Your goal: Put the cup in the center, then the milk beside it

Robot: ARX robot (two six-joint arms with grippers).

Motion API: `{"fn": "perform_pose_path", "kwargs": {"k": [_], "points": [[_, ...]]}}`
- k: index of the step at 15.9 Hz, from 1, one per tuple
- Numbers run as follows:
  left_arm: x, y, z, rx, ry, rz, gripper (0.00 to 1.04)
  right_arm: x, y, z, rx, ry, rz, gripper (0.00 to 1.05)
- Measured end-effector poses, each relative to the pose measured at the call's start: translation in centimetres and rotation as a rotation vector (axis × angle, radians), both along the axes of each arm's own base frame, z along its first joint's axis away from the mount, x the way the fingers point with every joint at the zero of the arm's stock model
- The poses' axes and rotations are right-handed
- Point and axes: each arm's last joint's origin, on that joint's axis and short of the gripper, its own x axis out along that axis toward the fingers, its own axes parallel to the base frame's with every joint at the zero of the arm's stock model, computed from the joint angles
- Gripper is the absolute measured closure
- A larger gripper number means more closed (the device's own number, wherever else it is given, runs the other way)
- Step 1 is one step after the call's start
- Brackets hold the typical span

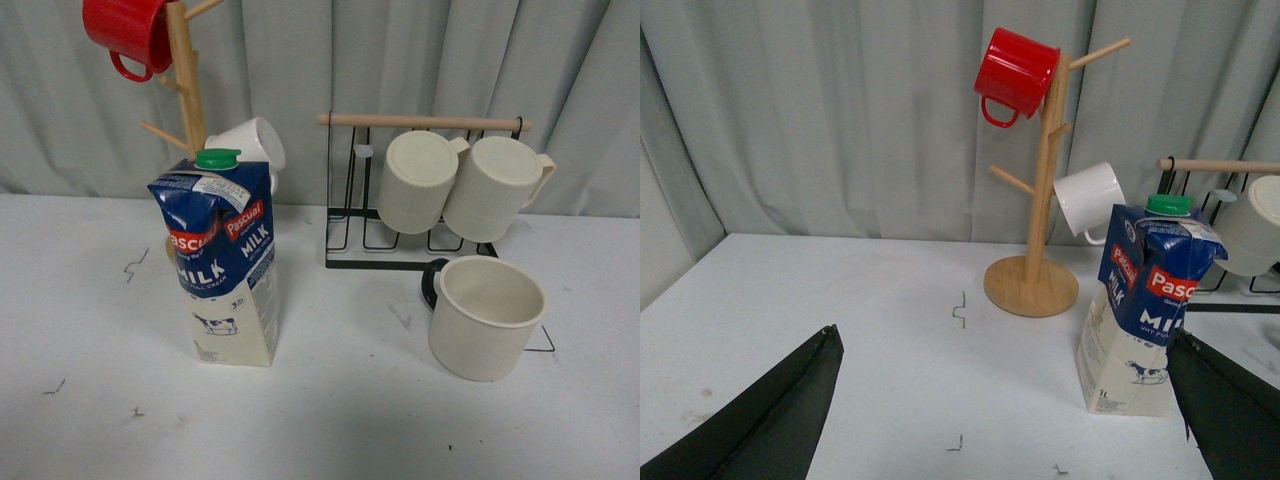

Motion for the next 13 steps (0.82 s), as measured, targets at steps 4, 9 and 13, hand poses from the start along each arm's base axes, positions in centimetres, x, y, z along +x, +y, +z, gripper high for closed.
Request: {"fn": "perform_pose_path", "kwargs": {"k": [4,9,13], "points": [[0.0,0.0,0.0,0.0,0.0,0.0,0.07,0.0,0.0,0.0,0.0,0.0,0.0,0.08],[0.4,-0.9,1.5,-0.158,0.345,-0.327,0.07,0.0,0.0,0.0,0.0,0.0,0.0,0.07],[3.8,-4.5,1.3,-0.177,0.31,-0.357,0.07,0.0,0.0,0.0,0.0,0.0,0.0,0.07]]}}
